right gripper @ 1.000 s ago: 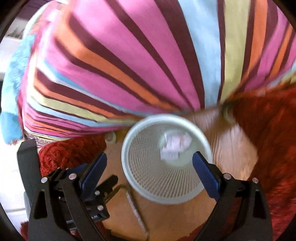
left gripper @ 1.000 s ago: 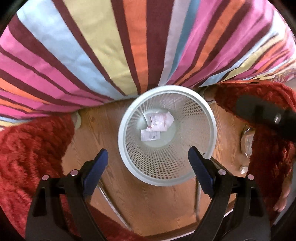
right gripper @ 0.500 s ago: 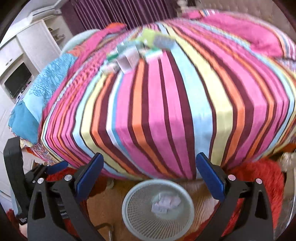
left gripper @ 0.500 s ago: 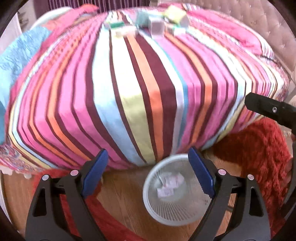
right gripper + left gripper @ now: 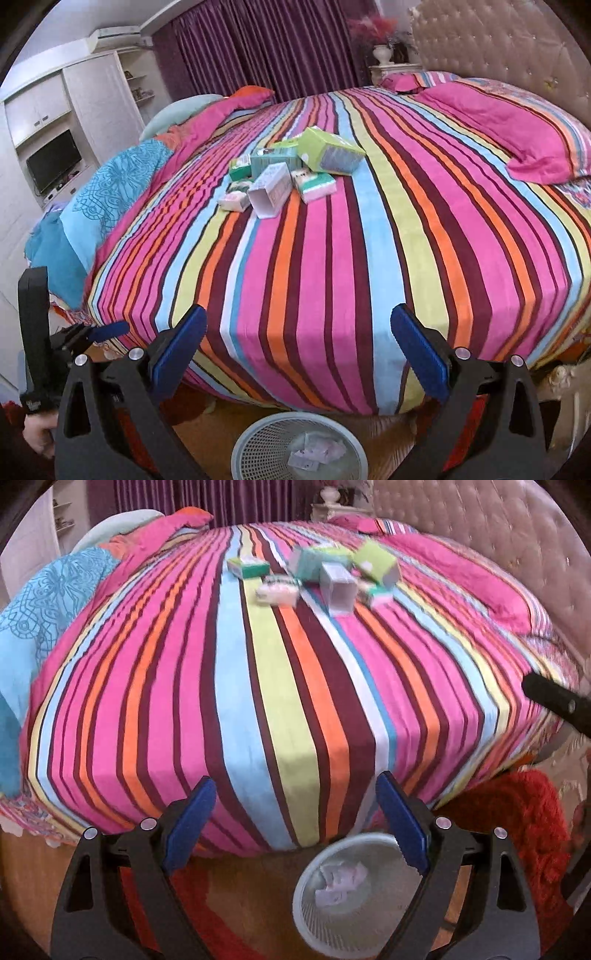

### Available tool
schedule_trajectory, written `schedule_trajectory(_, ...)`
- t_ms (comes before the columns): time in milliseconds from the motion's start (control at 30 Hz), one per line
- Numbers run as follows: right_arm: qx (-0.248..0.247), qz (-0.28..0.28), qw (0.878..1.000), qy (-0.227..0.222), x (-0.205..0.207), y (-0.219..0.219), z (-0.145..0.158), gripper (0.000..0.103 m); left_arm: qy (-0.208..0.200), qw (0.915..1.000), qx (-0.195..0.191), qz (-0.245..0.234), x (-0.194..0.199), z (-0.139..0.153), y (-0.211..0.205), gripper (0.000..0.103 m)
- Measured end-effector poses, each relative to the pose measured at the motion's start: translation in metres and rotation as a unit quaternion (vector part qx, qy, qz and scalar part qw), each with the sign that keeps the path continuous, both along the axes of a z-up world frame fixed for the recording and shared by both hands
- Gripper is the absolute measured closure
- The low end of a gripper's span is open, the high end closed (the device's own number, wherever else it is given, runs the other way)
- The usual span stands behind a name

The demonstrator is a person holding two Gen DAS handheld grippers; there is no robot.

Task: Collect trash
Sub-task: 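Move both open tools back up toward the boxes on the bed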

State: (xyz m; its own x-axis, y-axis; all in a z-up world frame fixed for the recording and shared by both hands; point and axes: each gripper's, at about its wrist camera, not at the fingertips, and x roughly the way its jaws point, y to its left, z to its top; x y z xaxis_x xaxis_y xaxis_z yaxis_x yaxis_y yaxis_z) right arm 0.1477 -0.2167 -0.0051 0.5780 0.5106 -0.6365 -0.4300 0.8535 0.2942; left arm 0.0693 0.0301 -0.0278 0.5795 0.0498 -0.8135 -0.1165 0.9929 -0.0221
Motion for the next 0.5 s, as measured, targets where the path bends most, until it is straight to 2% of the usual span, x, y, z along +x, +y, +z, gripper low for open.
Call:
schedule_trajectory(167, -0.002, 0.005, 1.0, -0.013, 0.016, 0.001, 0.01, 0.008, -0.013, 0.9998, -0.003, 0.012, 0.023, 0.011, 0.011, 0.017)
schedule_trajectory(367, 0.009, 0.001, 1.0, -0.006, 0.037, 0.0, 0.014, 0.008, -0.017, 0.9993, -0.03, 0.016, 0.05, 0.017, 0.019, 0.017)
schedule_trajectory(500, 0.005, 0.002, 1.0, -0.007, 0.05, 0.001, 0.016, 0.008, -0.015, 0.9995, -0.025, 0.014, 0.069, 0.017, 0.02, 0.017)
